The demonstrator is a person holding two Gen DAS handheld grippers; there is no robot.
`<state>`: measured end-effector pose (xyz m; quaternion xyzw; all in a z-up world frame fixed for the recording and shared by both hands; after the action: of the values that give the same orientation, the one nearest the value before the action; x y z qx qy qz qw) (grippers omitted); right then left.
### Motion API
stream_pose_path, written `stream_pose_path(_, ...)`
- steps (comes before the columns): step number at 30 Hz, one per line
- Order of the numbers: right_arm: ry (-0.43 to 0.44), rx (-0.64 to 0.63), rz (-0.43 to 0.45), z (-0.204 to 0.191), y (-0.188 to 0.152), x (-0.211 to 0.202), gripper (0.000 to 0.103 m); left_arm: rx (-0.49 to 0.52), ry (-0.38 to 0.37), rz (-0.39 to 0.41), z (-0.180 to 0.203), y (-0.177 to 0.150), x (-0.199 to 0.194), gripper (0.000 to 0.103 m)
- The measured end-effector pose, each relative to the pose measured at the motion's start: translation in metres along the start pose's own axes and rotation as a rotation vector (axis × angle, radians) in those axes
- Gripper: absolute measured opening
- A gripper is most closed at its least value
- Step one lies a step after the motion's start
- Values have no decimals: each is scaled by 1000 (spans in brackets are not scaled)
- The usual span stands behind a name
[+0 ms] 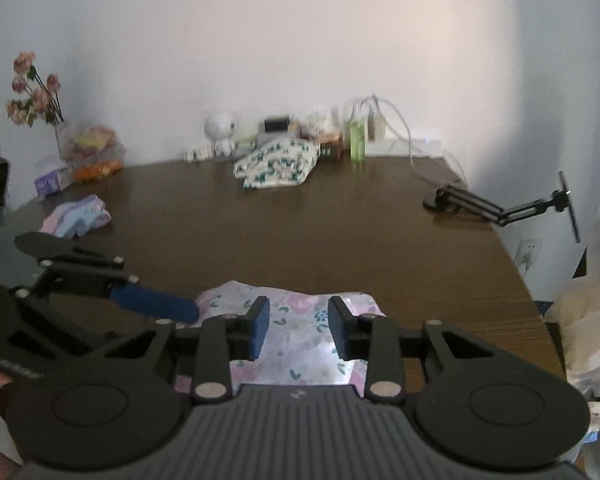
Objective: Fold clothes
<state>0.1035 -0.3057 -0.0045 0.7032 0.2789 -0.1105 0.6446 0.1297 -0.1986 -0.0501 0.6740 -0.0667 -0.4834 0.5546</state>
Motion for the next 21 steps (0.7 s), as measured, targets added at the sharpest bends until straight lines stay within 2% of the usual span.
stream_pose_path(3, -8, 14, -54, 3, -9, 17, 24, -9, 10, -28, -4, -9, 6, 21)
stream_pose_path(6, 1, 45, -85, 6, -25, 27, 20, -36, 3, -44, -9, -18, 13, 20)
stream_pose_path(13, -5, 80, -43, 6, -33, 26, 21, -49, 3, -24, -11, -17, 9, 20)
stream_pose_path(14, -2, 89, -25, 6, -30, 21, 23, -50, 3, -16, -10, -15, 6, 24)
stream_pose_path(15, 2, 99, -5, 5, -27, 15, 33, -50, -3, 5, -9, -11, 0, 37)
stream_pose_path(16, 10, 120, 28, 4, -23, 5, 45, -53, -10, 33, -9, -6, -8, 46)
stream_pose_path(17, 19, 150, 74, 3, -19, -8, 65, -56, -18, 62, -9, -1, -17, 62)
stream_pose_path(18, 23, 176, 111, 3, -16, -21, 85, -60, -18, 88, -10, 3, -25, 74)
stream_pose_path(19, 29, 204, 145, 2, -13, -34, 96, -60, -21, 108, -12, 8, -32, 78)
stream_pose_path(21, 47, 267, 192, 2, -13, -59, 103, -59, -31, 136, -16, 16, -45, 93)
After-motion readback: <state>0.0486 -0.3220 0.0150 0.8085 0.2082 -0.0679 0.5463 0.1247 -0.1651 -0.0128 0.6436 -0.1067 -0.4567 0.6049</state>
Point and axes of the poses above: each gripper's, at about its wrist camera, not at the fingertips, and x roughly the way its jaws point, z to its right, y to its top, the point moved 6 cm from there along x, roughly the way its jaws point, and after that the axes turned 3 degrees about y, right-handed, at the moved point
